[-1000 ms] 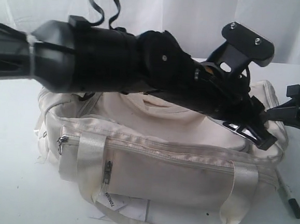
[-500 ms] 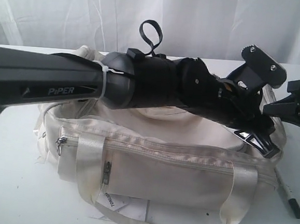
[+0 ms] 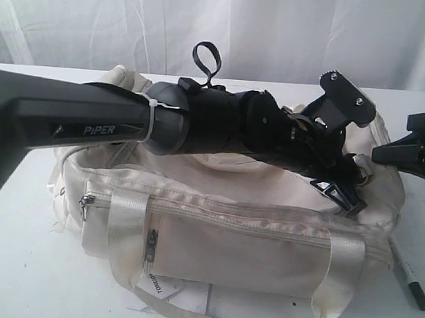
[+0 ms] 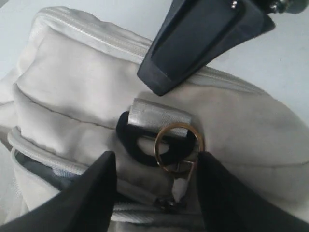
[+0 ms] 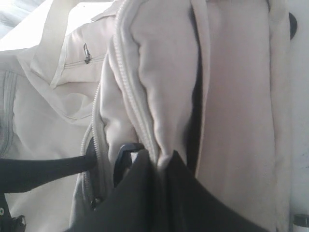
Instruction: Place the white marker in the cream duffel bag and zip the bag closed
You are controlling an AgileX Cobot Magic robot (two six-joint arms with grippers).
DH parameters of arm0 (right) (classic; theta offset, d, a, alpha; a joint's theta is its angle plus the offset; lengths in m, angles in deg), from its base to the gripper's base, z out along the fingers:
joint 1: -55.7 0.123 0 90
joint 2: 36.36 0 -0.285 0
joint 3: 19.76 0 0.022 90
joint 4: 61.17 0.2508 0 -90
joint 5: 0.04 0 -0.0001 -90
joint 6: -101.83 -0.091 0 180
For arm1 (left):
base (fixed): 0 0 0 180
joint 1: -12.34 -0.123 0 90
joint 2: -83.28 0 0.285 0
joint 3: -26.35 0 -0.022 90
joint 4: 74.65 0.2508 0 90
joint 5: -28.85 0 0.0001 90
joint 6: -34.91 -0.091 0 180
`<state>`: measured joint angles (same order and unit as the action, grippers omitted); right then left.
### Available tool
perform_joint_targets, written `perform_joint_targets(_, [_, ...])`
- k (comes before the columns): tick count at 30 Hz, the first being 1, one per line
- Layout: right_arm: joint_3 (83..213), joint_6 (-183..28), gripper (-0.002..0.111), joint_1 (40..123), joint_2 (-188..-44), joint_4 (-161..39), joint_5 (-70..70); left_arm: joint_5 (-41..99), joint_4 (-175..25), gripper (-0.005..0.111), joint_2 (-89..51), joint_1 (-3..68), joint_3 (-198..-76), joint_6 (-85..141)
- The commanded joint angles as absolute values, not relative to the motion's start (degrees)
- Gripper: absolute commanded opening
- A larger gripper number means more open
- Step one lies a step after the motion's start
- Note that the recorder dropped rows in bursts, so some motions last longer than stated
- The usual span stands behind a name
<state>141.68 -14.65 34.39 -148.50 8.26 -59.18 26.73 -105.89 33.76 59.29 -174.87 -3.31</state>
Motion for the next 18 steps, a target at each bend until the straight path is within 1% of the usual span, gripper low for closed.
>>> perform_joint_targets(1, [141.8, -13.8, 0.002, 34.7, -148.3, 9.3, -60.5, 27.0, -106.7, 0.055, 33.7, 59.4, -175.7, -2.0])
perform_joint_targets(7, [141.8, -13.7, 0.002, 34.7, -148.3, 9.3, -60.5, 24.0, -107.0, 0.055, 34.0, 60.3, -179.1, -0.9])
perform_joint_targets(15, [141.8, -13.7, 0.002, 34.7, -148.3, 9.3, -60.5, 23.2, -107.8, 0.055, 36.5, 60.4, -179.6, -0.9])
perform_joint_targets(18, [141.8, -13.7, 0.002, 34.7, -148.3, 9.3, -60.5, 23.2, -107.8, 0.052, 37.2, 60.4, -179.6, -0.9])
